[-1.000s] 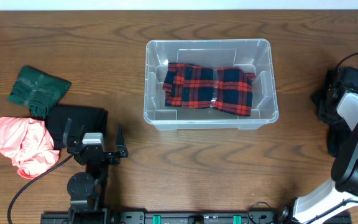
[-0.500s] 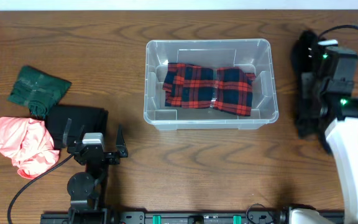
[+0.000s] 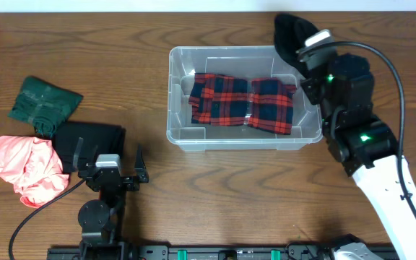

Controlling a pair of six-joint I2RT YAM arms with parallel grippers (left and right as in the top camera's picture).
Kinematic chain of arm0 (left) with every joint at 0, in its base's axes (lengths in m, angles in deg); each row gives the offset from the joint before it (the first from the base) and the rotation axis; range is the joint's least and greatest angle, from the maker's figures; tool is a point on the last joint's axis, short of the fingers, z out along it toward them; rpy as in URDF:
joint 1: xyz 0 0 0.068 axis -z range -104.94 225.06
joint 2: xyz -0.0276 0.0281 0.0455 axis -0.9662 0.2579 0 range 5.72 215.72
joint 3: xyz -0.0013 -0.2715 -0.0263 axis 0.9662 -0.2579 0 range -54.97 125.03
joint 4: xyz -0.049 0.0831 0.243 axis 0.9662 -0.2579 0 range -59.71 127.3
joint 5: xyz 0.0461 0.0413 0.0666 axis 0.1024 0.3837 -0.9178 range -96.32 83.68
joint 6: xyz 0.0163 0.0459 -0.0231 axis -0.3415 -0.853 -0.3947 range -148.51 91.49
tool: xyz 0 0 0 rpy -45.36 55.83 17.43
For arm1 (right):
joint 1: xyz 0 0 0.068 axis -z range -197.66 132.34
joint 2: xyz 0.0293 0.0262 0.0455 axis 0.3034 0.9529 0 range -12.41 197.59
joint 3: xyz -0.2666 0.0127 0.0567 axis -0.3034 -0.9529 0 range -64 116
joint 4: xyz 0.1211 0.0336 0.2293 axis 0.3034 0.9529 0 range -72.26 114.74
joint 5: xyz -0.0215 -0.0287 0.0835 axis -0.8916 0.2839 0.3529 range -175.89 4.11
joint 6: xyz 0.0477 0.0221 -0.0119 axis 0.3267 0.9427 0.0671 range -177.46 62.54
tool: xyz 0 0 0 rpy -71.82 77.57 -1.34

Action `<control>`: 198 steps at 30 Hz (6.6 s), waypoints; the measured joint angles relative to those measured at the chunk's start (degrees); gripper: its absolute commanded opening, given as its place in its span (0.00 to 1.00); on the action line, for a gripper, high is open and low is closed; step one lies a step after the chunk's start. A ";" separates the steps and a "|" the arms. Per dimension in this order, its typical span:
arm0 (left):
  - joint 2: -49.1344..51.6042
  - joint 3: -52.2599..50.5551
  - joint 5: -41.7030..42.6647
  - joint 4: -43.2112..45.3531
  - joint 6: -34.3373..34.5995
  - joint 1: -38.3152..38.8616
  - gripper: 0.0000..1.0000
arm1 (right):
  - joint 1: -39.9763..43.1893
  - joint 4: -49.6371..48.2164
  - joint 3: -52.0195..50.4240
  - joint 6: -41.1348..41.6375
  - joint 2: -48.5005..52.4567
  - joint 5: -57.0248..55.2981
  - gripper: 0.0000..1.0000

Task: Pack container
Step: 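Grasp the black garment with the right gripper and carry it over the bin, then lower the black garment into the bin and push it down with the right gripper, then return the right gripper to the remaining dark cloth on the right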

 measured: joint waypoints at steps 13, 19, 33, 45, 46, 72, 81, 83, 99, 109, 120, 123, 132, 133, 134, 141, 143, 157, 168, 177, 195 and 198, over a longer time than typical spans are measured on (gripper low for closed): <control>0.00 0.00 0.00 0.00 0.00 0.00 0.98 | -9.73 -1.53 0.98 -1.92 8.41 7.58 0.01; 0.00 0.00 0.00 0.00 0.00 0.00 0.98 | -16.28 1.22 1.18 -1.05 17.16 15.34 0.01; 0.00 0.00 0.00 0.00 0.00 0.00 0.98 | -21.14 11.47 1.49 -0.09 20.46 15.08 0.35; 0.00 0.00 0.00 0.00 0.00 0.00 0.98 | -14.19 2.47 1.79 5.73 13.11 8.22 0.54; 0.00 0.00 0.02 0.00 0.00 0.00 0.98 | -14.03 0.74 1.92 5.99 12.85 7.93 0.52; 0.00 0.02 0.00 0.00 0.00 0.00 0.98 | -11.52 -21.64 2.93 26.88 38.53 22.67 0.27; 0.00 0.02 0.00 0.00 0.00 0.00 0.98 | -10.88 -7.02 5.33 18.88 37.81 33.77 0.32; 0.00 0.02 0.00 0.00 0.00 0.00 0.98 | -10.75 -6.67 5.33 19.96 37.73 31.01 0.33; 0.00 0.02 0.02 -0.02 0.00 0.00 0.98 | -7.74 -9.46 3.08 25.22 22.97 12.76 0.36; 0.00 0.02 0.02 0.00 0.02 0.00 0.98 | -7.96 26.32 3.06 27.19 16.63 15.96 0.34; 0.00 0.02 0.00 0.00 0.00 0.00 0.98 | -7.54 31.74 3.02 28.76 20.85 16.41 0.39; 0.00 0.02 0.02 -0.02 0.00 0.00 0.98 | -6.88 30.51 3.02 29.09 24.48 16.13 0.39; 0.00 0.02 0.00 0.00 0.00 0.00 0.98 | -5.90 25.73 3.04 30.34 32.74 14.58 0.40; 0.00 0.02 0.02 0.00 0.00 0.00 0.98 | -5.90 25.44 3.04 30.40 32.52 14.49 0.40; 0.00 0.02 0.02 0.00 0.00 0.00 0.98 | -5.88 25.27 3.04 30.45 32.22 14.40 0.40; 0.00 0.02 0.02 0.00 0.00 0.00 0.98 | -5.79 21.99 3.10 31.06 20.22 10.62 0.48; 0.00 0.02 0.02 0.00 0.00 0.00 0.98 | -5.79 18.32 3.30 30.84 13.79 9.20 0.46; 0.00 0.02 0.02 -0.02 0.00 0.00 0.98 | -5.70 -3.43 4.66 27.02 18.91 12.11 0.49; 0.00 0.02 0.02 -0.02 0.00 0.00 0.98 | -5.75 -14.86 5.25 25.44 40.81 23.10 0.43; 0.00 0.02 0.02 -0.02 0.00 0.00 0.98 | -6.88 -8.74 7.10 24.81 40.26 23.61 0.51; 0.07 0.04 0.02 -0.04 0.00 0.00 0.98 | 6.62 25.40 4.81 33.88 8.57 0.87 0.71; 0.07 0.07 0.02 -0.07 0.00 0.00 0.98 | 11.30 34.64 4.61 34.80 7.63 -1.60 0.75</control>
